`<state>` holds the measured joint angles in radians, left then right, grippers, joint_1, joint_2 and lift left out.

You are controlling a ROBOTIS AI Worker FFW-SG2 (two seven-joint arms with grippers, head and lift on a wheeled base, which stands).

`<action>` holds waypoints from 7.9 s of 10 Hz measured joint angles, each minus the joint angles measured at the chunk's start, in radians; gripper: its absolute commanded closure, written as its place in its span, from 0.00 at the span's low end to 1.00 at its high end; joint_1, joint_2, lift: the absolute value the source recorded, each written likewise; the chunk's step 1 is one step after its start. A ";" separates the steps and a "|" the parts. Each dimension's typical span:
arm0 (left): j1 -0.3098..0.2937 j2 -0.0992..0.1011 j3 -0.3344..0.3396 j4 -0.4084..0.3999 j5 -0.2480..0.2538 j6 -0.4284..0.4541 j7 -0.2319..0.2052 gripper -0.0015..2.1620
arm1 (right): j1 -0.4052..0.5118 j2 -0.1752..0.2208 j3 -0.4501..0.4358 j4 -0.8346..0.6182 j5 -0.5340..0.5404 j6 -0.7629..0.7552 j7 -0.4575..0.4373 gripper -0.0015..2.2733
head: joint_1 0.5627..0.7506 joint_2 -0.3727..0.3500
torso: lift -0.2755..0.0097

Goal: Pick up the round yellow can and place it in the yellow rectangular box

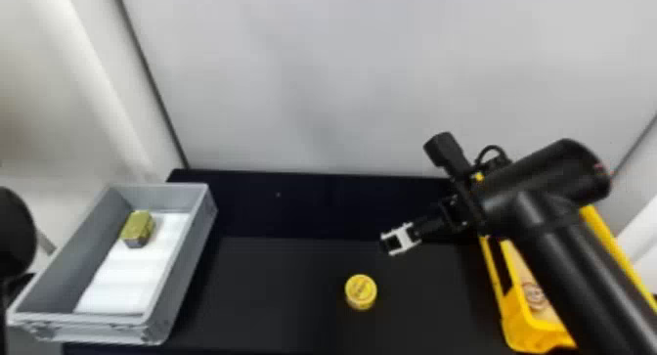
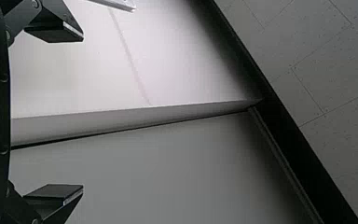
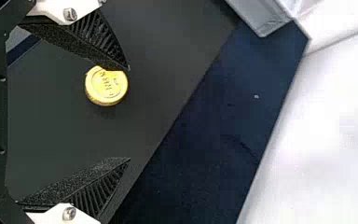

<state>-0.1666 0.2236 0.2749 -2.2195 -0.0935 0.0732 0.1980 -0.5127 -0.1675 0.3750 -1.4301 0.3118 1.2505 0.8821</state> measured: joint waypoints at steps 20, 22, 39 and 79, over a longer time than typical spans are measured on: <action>-0.018 -0.009 -0.023 0.021 0.002 -0.024 -0.002 0.06 | -0.008 0.112 0.142 0.451 -0.016 -0.463 -0.071 0.02 | 0.70 0.59 | 0.96; -0.019 -0.012 -0.024 0.021 0.002 -0.024 -0.002 0.06 | -0.008 0.108 0.147 0.458 -0.015 -0.471 -0.071 0.02 | 0.70 0.59 | 0.96; -0.020 -0.029 -0.041 0.023 0.001 -0.029 -0.008 0.06 | 0.007 0.091 0.179 0.569 0.000 -0.632 -0.120 0.30 | 0.70 0.59 | 0.96; -0.008 0.001 -0.027 -0.015 -0.003 0.041 -0.025 0.06 | 0.166 -0.120 -0.534 0.240 0.236 -0.425 -0.280 0.30 | 0.70 0.59 | 0.96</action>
<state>-0.1742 0.2241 0.2476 -2.2342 -0.0967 0.1139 0.1734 -0.3470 -0.2871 -0.1589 -1.1904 0.5482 0.8258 0.6026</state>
